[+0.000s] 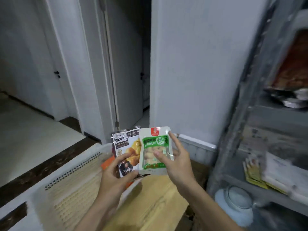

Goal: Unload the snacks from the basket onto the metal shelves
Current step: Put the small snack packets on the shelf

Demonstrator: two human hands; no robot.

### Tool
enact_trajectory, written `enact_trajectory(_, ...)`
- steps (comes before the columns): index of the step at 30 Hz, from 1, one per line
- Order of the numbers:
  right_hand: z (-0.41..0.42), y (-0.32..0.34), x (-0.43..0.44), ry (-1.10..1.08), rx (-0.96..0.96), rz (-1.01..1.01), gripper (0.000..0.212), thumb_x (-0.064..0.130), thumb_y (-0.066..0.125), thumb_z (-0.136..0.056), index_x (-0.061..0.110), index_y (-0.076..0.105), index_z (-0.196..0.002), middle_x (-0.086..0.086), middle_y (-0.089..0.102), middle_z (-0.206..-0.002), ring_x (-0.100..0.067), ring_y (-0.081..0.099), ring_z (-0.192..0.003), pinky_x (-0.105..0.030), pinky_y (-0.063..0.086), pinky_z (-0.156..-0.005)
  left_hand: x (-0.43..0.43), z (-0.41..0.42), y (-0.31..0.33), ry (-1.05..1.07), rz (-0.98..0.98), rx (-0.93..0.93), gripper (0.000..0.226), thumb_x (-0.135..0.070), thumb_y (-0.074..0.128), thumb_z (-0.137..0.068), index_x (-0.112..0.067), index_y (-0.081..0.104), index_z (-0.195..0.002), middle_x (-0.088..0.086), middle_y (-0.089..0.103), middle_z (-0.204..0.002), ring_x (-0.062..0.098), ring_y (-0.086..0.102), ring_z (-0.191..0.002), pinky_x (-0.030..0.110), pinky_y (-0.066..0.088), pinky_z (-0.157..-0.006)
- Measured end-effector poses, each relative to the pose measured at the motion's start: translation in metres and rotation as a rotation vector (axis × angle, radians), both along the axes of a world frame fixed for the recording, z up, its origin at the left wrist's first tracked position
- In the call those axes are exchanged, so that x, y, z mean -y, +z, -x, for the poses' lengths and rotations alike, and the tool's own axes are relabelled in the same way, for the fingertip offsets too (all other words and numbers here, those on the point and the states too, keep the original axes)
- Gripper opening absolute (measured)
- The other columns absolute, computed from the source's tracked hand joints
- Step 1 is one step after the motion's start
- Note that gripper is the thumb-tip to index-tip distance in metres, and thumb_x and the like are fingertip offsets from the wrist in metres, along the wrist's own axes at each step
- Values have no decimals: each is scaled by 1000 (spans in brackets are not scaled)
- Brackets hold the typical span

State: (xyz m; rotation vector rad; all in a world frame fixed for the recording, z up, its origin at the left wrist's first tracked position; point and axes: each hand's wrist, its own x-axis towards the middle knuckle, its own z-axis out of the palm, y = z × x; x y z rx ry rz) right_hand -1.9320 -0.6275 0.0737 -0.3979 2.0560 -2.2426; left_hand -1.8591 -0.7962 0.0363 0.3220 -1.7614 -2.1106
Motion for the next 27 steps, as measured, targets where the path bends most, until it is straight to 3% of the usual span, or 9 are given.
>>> enact_trajectory(4,-25,29,-93,-188,-94,-57,47,19,76,-84,33,62,-127,14,64,-119,2,63,-104,-14,55,-74,-83,13,34,-184,42,-59,52,11,76,-71,-25,72,-109,-10,74,-105,12,71,-96,36,59,-76)
enact_trajectory(6,-34,39,-136,-279,-104,-82,44,20,76,-83,31,64,-124,15,62,-120,0,59,-110,-20,56,-82,-124,16,50,-276,23,-79,51,13,73,-73,-22,70,-110,-7,75,-103,13,72,-93,34,60,-71)
enact_trajectory(9,-50,52,-199,-399,-125,-75,41,23,79,-81,38,68,-116,16,64,-120,-8,59,-117,-40,55,-95,-185,20,69,-391,29,-99,49,8,73,-76,-24,70,-112,-3,74,-104,17,71,-98,42,59,-80)
enact_trajectory(13,-66,69,-281,-499,-145,-70,40,22,84,-75,39,70,-108,12,68,-114,-10,64,-110,-41,57,-91,-264,23,101,-516,99,-134,63,3,82,-66,-27,67,-119,-8,74,-106,14,69,-102,47,56,-89)
enact_trajectory(17,-78,92,-350,-540,-183,-102,46,24,88,-69,37,70,-109,8,69,-116,-9,63,-109,-41,55,-93,-326,30,134,-563,166,-190,77,0,88,-54,-25,65,-123,-7,73,-108,14,69,-104,43,57,-90)
enact_trajectory(19,-84,104,-388,-537,-202,-128,51,25,87,-68,37,67,-113,8,66,-121,-7,61,-112,-39,53,-97,-356,35,147,-562,198,-214,79,6,88,-55,-27,66,-123,-5,72,-111,13,69,-102,36,58,-85)
enact_trajectory(23,-83,120,-447,-553,-213,-168,65,42,88,-57,38,67,-118,9,61,-130,-12,54,-124,-47,46,-105,-404,51,171,-540,283,-266,75,10,85,-60,-27,66,-123,-17,65,-109,-13,64,-89,10,51,-67)
enact_trajectory(25,-78,125,-465,-582,-214,-144,72,50,86,-48,41,68,-116,9,60,-132,-15,55,-124,-50,48,-102,-420,69,182,-532,323,-269,74,11,84,-61,-27,67,-122,-11,68,-111,-7,67,-92,17,56,-74)
enact_trajectory(27,-69,130,-481,-585,-215,-121,67,39,87,-54,38,67,-118,9,59,-132,-13,54,-123,-49,48,-102,-437,88,192,-509,359,-274,75,8,86,-59,-27,67,-122,-3,70,-114,10,68,-102,33,57,-89)
